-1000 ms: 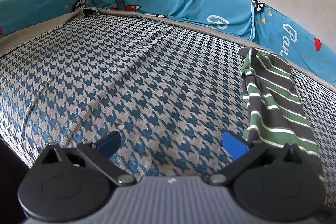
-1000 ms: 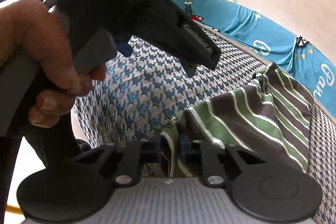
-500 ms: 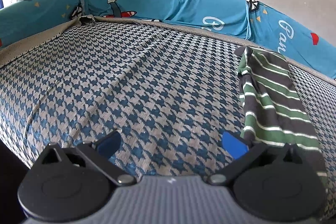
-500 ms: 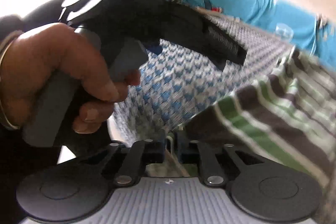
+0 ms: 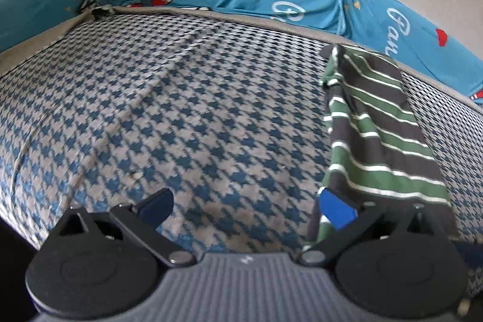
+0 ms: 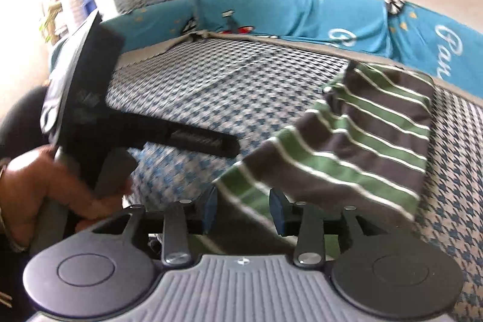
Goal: Fold clothes
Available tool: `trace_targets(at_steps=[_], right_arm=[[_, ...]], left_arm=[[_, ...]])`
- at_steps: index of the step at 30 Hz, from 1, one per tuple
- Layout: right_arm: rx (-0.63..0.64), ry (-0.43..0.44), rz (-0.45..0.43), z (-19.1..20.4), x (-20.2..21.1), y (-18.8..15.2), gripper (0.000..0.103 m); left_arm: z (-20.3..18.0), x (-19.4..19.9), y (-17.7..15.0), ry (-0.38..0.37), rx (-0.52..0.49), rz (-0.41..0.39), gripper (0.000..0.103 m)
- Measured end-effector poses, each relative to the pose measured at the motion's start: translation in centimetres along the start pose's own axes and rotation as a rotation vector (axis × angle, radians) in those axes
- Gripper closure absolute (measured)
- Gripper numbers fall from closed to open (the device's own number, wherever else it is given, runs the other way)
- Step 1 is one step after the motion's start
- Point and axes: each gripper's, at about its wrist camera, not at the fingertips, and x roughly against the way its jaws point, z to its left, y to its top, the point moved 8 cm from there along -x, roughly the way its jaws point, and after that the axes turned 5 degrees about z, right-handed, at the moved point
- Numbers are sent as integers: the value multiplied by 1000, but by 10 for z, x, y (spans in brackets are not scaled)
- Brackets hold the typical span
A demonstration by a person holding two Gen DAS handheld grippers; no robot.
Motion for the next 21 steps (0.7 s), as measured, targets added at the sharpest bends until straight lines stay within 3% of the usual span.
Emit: trace_targets(at_steps=[11,21], right_arm=[[-110,-68,-16,-87,2,26,65],[-145,-89,-4,-127,-15,44,64]], left_arm=[[-27,-17,14,-31,-81,33,0],[-44,-40,44,-51,-137,45,0]])
